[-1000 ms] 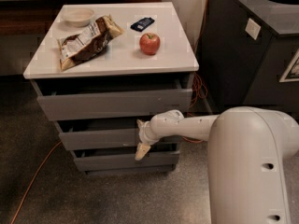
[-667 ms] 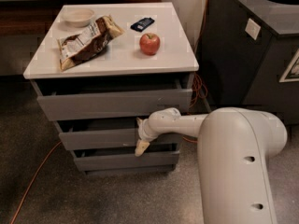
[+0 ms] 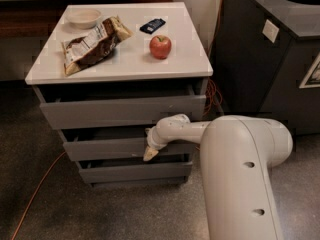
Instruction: Open middle drawer
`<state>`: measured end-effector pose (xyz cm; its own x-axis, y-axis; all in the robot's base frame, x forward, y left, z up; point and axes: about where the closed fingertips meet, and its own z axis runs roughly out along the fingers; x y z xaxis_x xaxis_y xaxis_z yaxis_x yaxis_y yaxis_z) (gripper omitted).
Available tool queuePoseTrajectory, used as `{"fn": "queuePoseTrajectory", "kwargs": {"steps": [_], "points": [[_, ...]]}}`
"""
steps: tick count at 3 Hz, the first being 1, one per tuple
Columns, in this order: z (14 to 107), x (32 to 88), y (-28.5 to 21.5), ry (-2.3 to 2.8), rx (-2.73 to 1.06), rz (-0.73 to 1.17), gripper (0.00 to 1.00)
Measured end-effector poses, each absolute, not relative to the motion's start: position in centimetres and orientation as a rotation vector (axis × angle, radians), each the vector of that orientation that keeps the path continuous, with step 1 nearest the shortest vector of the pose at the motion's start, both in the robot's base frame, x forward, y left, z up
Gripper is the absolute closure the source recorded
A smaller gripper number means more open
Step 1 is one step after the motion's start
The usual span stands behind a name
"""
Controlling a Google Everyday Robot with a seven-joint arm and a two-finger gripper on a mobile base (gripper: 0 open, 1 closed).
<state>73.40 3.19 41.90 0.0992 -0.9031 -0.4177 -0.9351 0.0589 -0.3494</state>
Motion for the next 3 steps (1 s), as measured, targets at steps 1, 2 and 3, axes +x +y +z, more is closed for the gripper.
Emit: {"fn": "queuePoseTrajectory", "kwargs": {"steps": [1,2,3], "points": [[41.5,72.9,2.9,1.811,-1.843,0.076,0.44],[41.5,71.4,2.5,1.821,-1.841,0.081,0.67],[41.6,70.6,2.6,1.820,-1.849,0.086,0.98]]}}
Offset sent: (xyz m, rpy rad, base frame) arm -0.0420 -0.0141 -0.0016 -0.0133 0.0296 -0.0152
